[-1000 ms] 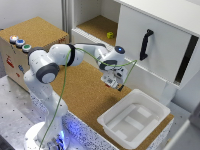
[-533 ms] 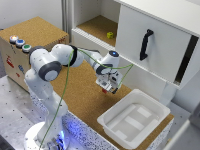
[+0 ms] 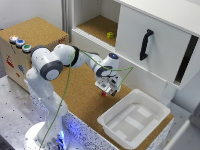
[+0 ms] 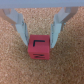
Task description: Place the pink object on the table
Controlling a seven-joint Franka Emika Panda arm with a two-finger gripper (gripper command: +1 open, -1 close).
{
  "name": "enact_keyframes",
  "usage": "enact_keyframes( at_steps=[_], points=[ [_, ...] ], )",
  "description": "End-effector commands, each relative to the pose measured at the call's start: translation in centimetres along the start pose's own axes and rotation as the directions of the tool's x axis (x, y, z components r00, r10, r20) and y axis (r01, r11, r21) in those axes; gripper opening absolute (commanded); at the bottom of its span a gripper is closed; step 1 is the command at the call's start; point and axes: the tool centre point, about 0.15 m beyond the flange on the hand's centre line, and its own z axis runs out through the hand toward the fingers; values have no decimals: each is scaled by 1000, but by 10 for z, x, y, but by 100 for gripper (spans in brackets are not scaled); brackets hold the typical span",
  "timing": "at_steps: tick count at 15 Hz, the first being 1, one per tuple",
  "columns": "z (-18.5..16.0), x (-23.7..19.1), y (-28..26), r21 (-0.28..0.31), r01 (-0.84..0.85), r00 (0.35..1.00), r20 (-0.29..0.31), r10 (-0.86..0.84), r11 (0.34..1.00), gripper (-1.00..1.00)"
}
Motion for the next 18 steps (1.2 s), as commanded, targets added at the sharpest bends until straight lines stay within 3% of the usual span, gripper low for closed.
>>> enact_keyframes(
  at_steps=[1, 8, 18],
  points=[
    [-40, -24, -2, -50, -55, 990, -131, 48, 997, 100],
    [-129, -31, -20, -56, -54, 979, -199, 42, 997, 100],
    [-133, -31, -18, -39, -63, 979, -195, 54, 997, 100]
  ],
)
